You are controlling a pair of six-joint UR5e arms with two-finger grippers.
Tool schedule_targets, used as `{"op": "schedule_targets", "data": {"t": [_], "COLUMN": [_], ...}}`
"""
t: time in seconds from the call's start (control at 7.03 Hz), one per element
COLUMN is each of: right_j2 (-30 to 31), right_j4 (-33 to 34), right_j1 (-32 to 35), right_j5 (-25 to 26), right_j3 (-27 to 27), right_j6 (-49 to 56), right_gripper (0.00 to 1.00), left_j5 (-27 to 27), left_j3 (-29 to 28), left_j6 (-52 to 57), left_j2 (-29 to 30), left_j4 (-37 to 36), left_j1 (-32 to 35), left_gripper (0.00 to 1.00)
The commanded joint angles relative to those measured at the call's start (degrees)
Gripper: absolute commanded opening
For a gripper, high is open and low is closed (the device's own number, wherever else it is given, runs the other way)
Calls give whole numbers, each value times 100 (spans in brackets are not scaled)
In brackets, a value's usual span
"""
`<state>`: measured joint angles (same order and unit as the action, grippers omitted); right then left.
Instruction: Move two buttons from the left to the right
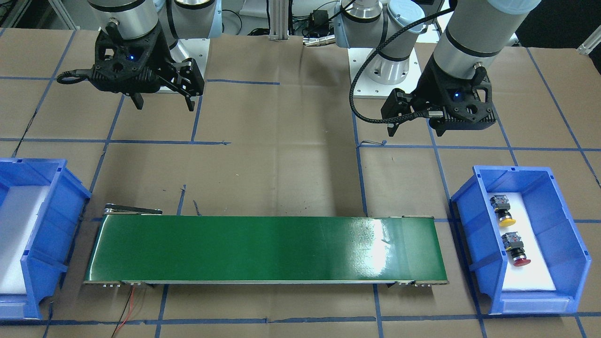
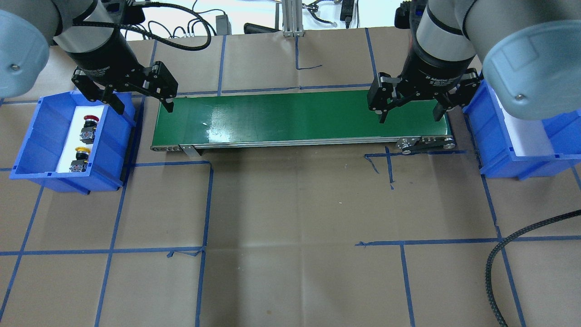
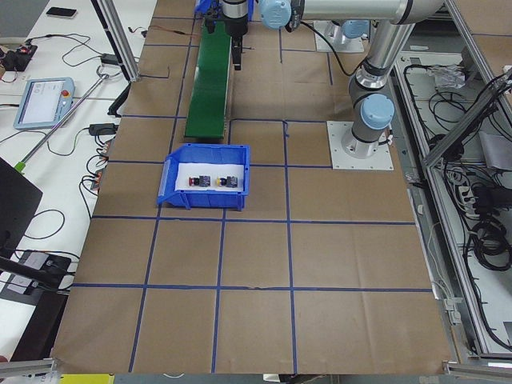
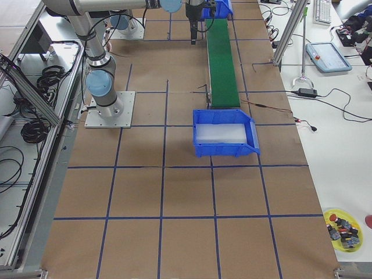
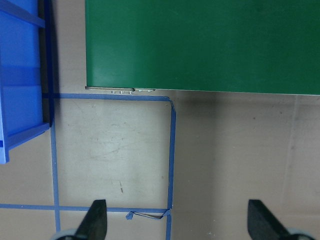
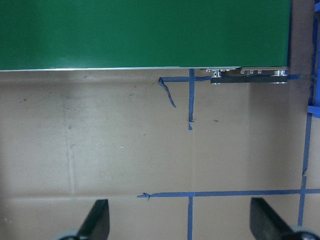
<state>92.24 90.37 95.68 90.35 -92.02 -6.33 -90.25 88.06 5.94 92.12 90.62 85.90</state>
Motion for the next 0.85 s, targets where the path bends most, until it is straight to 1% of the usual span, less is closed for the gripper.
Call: {"op": "schedule_targets", "data": {"t": [0.0,0.14,0.28,0.57,0.71], "right_j2": [-5,-5,-5,-5,-5], "right_j4": [-2,7,7,-2,7], "right_j1": [4,-5,4,-5,4], "right_j5": [0,0,-9,-17,-18], "right_j3": [0,0,0,-9,-9], "right_j6": [0,8,0,8,9], "right_gripper": [100,100,100,100,100], "left_j5": [7,16,-10,-19,-2], "left_j3": [-87,-70,9,53,62], "left_j6": [1159,1939,2216,2893,2887], "left_j2": [-1,8,34,131,218], "left_j4": [61,79,114,18,-191], "left_j1": [-859,-1447,-1949,-2497,-2699], "left_gripper": [100,100,100,100,100]}}
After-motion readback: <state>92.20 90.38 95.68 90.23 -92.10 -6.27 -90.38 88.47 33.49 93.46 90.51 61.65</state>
